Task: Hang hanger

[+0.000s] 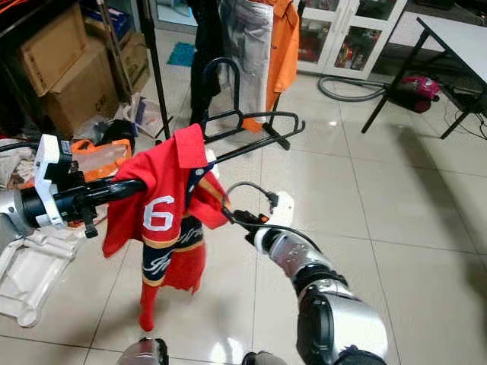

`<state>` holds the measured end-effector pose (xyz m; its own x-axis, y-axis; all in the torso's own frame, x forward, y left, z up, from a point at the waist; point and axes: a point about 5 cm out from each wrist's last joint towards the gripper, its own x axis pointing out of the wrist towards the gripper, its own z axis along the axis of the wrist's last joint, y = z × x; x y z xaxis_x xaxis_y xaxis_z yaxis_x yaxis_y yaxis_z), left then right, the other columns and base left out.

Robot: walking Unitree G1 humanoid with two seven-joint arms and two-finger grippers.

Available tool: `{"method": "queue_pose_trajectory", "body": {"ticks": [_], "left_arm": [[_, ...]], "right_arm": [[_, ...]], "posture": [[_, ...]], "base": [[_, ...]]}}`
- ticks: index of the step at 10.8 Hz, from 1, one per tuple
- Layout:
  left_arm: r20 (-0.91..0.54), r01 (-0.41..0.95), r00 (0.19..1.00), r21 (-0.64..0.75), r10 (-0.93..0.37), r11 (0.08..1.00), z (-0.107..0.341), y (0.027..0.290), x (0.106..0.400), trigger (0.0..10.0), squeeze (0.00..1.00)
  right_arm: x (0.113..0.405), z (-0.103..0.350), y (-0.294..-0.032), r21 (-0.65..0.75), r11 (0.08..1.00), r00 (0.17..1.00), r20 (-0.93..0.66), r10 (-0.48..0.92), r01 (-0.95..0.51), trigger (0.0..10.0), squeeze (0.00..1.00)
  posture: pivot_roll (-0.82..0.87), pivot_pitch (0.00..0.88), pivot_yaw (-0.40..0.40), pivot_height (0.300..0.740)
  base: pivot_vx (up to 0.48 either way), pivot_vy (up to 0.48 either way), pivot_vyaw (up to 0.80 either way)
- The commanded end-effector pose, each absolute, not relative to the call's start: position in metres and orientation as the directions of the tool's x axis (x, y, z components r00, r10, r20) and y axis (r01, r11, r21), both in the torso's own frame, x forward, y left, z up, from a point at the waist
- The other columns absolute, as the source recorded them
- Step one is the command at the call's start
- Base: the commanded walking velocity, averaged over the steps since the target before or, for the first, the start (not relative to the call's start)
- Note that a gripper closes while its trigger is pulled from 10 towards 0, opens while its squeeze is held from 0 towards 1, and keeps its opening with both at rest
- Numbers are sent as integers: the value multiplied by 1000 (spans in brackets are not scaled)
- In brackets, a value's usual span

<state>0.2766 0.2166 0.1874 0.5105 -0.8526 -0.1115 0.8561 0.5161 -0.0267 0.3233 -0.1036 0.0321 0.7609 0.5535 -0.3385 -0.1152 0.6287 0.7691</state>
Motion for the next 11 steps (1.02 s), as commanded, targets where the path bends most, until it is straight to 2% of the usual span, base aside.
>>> {"method": "queue_pose_trajectory", "body": {"ticks": [1,2,4,9,10,11], "left_arm": [[-75,879,476,7,-876,477,198,209,276,10000,0],[-73,892,451,-7,-890,452,195,202,274,10000,0],[-80,900,432,-22,-898,435,189,195,273,10000,0],[-73,904,424,-27,-903,427,188,192,273,10000,0],[-73,904,425,-26,-902,428,188,192,273,10000,0],[-75,902,428,-22,-900,431,189,194,273,10000,0]], "right_arm": [[330,41,-109,783,606,794,-278,541,-139,10000,1000],[335,48,-113,804,578,816,-236,527,-140,10000,1000],[337,50,-117,806,578,825,-238,512,-126,10000,1000],[321,29,-106,802,591,788,-310,532,-84,10000,1000],[321,28,-107,791,607,789,-320,524,-82,10000,1000],[322,25,-121,697,715,826,-369,426,-58,10000,1000]], "posture": [[124,99,-108,740],[125,99,-108,740],[126,93,-107,740],[139,83,-110,740],[142,82,-110,740],[144,82,-111,740]], "base": [[0,0,0],[0,0,0],[0,0,0],[0,0,0],[0,0,0],[0,0,0]]}}
